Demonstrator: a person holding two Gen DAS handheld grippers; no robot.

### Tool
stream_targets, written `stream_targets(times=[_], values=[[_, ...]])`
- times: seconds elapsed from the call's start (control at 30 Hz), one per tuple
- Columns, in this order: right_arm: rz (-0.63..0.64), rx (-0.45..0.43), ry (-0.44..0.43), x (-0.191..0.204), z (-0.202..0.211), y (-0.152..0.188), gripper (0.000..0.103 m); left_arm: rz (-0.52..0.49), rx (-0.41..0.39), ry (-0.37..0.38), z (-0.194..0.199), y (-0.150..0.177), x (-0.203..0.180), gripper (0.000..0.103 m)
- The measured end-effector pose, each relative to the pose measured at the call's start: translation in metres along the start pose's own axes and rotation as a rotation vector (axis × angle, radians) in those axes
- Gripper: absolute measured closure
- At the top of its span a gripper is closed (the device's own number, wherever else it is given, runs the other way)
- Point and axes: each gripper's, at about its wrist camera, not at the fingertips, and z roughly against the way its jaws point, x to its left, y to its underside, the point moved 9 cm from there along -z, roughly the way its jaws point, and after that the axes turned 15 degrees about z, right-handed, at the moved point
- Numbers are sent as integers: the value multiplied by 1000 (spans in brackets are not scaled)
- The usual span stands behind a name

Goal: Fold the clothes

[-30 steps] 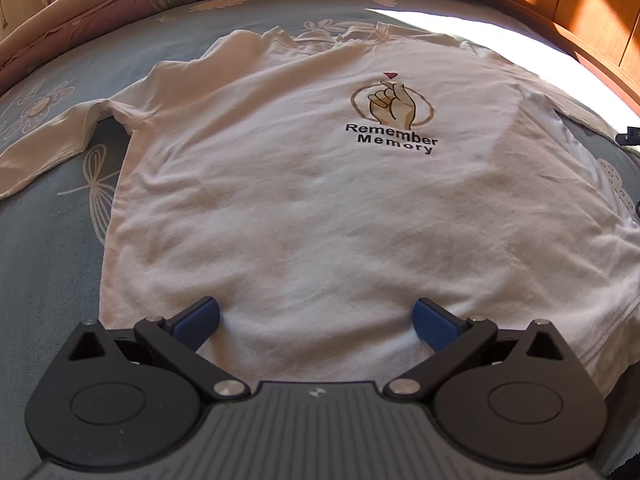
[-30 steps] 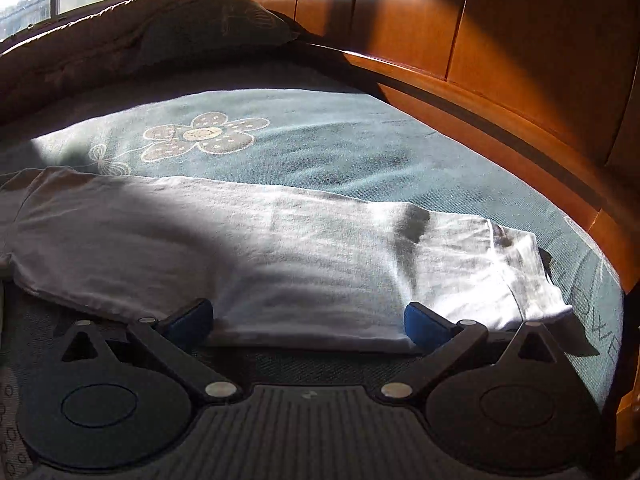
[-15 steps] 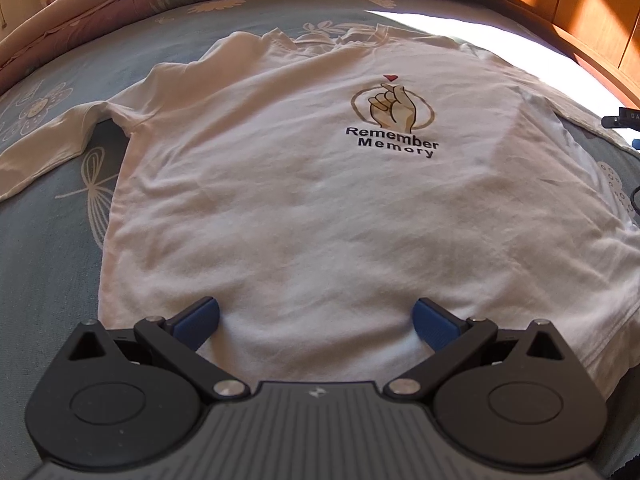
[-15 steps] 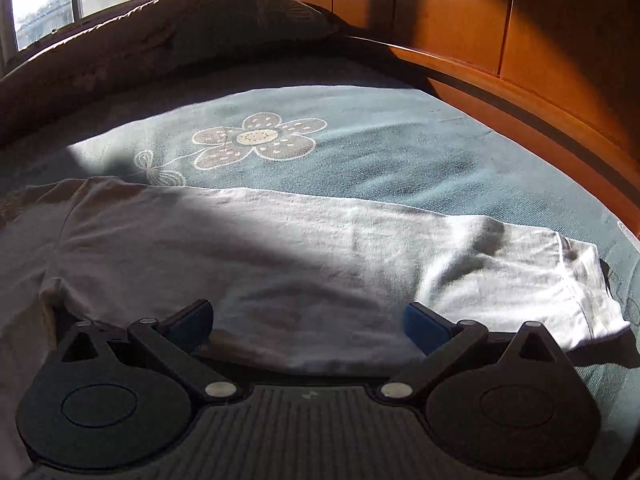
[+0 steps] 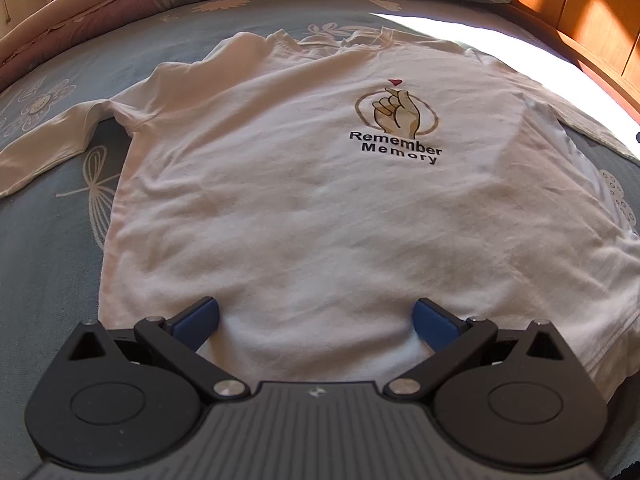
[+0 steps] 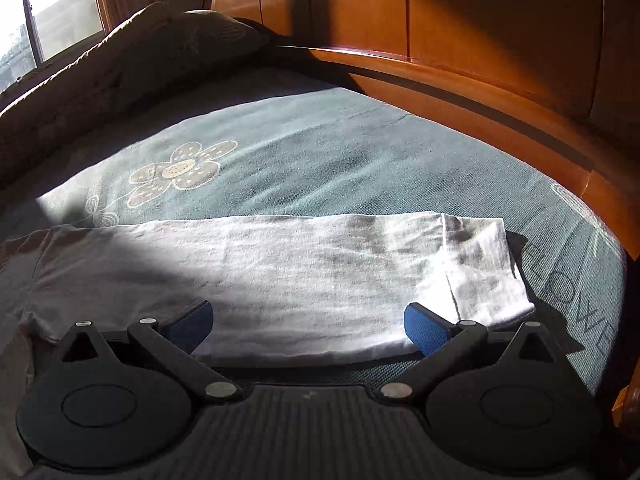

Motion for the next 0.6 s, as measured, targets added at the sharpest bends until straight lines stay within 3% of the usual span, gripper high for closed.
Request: stream_targets(times=[0.17, 0.43, 0.5, 0.6], values=[[104, -53, -149, 82, 20, -26, 0, 38, -21, 9, 7, -7, 5, 1], [457, -175, -447, 271, 45, -38, 0, 110, -63, -18, 11, -21, 28, 1], [520, -167, -466, 303, 31, -39, 0, 135, -76, -21, 12, -24, 34, 1], [546, -129, -398, 327, -7, -44, 0, 172, -96, -25, 13, -30, 44, 1]])
